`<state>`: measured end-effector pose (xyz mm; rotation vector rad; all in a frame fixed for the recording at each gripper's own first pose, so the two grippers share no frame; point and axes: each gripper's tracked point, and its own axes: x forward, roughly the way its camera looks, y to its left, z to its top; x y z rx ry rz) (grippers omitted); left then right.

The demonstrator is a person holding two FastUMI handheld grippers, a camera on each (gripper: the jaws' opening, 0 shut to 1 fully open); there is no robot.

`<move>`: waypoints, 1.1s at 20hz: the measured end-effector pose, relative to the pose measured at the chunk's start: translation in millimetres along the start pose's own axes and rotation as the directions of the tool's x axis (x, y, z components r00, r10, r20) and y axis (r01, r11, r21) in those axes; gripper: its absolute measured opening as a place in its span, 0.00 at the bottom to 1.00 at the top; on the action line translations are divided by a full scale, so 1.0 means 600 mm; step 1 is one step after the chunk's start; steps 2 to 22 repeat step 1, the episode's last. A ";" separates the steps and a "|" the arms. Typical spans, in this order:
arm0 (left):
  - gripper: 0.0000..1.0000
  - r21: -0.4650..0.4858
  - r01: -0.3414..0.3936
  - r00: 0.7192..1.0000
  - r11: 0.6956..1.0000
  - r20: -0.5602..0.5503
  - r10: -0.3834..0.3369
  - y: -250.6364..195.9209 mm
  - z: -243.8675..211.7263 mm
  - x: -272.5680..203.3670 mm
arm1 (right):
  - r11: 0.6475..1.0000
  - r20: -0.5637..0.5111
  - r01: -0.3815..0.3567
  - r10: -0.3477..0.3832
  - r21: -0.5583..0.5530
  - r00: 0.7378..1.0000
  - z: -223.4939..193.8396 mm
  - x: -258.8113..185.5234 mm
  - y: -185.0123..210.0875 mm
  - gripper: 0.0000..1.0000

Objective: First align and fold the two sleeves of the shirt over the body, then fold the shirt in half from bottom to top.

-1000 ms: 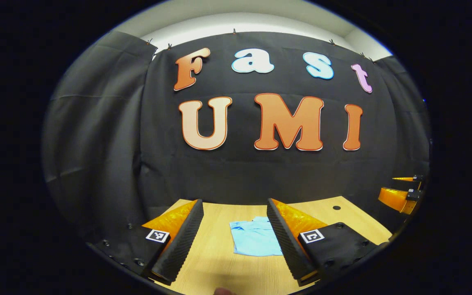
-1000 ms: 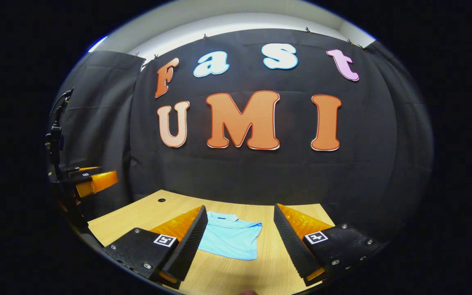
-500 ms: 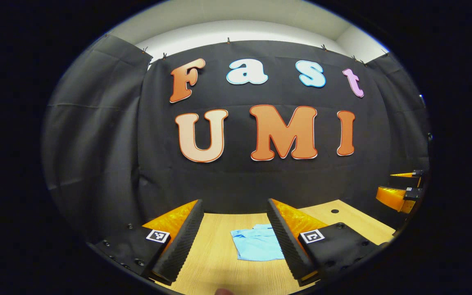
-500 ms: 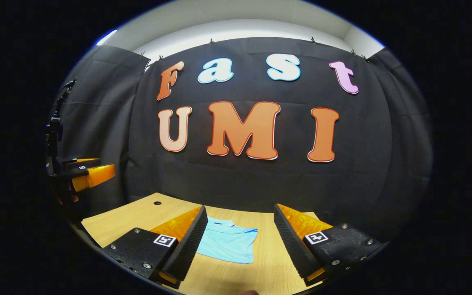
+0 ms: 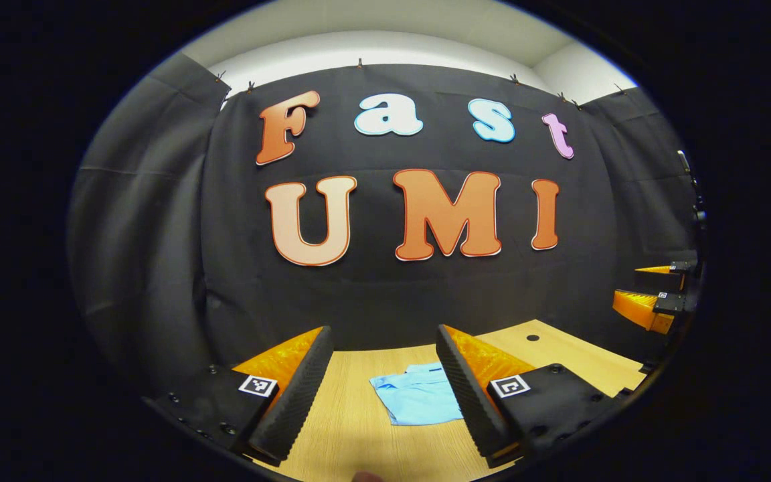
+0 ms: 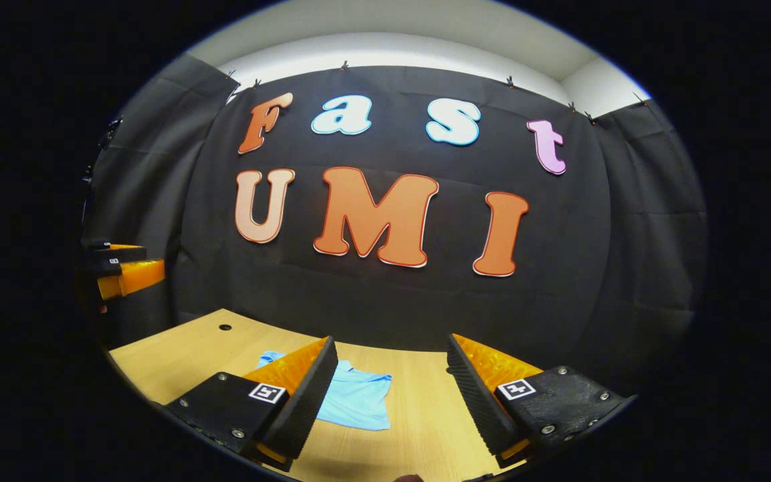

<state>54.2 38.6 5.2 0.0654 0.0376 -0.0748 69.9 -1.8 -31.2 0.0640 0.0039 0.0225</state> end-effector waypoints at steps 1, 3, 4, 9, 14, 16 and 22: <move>1.00 0.003 0.010 1.000 1.000 0.007 -0.010 0.004 0.003 0.003 | 1.000 -0.003 0.005 -0.005 -0.005 1.000 0.002 -0.005 0.003 0.99; 1.00 0.003 0.010 1.000 1.000 0.007 -0.010 0.004 0.003 0.003 | 1.000 -0.003 0.005 -0.005 -0.005 1.000 0.002 -0.005 0.003 0.99; 1.00 0.003 0.010 1.000 1.000 0.007 -0.010 0.004 0.003 0.003 | 1.000 -0.003 0.005 -0.005 -0.005 1.000 0.002 -0.005 0.003 0.99; 1.00 0.003 0.010 1.000 1.000 0.007 -0.010 0.004 0.003 0.003 | 1.000 -0.003 0.005 -0.005 -0.005 1.000 0.002 -0.005 0.003 0.99; 1.00 0.003 0.010 1.000 1.000 0.007 -0.010 0.004 0.003 0.003 | 1.000 -0.003 0.005 -0.005 -0.005 1.000 0.002 -0.005 0.003 0.99; 1.00 0.003 0.010 1.000 1.000 0.007 -0.010 0.004 0.003 0.003 | 1.000 -0.003 0.005 -0.005 -0.005 1.000 0.002 -0.005 0.003 0.99; 1.00 0.003 0.010 1.000 1.000 0.007 -0.010 0.004 0.003 0.003 | 1.000 -0.003 0.005 -0.005 -0.005 1.000 0.002 -0.005 0.003 0.99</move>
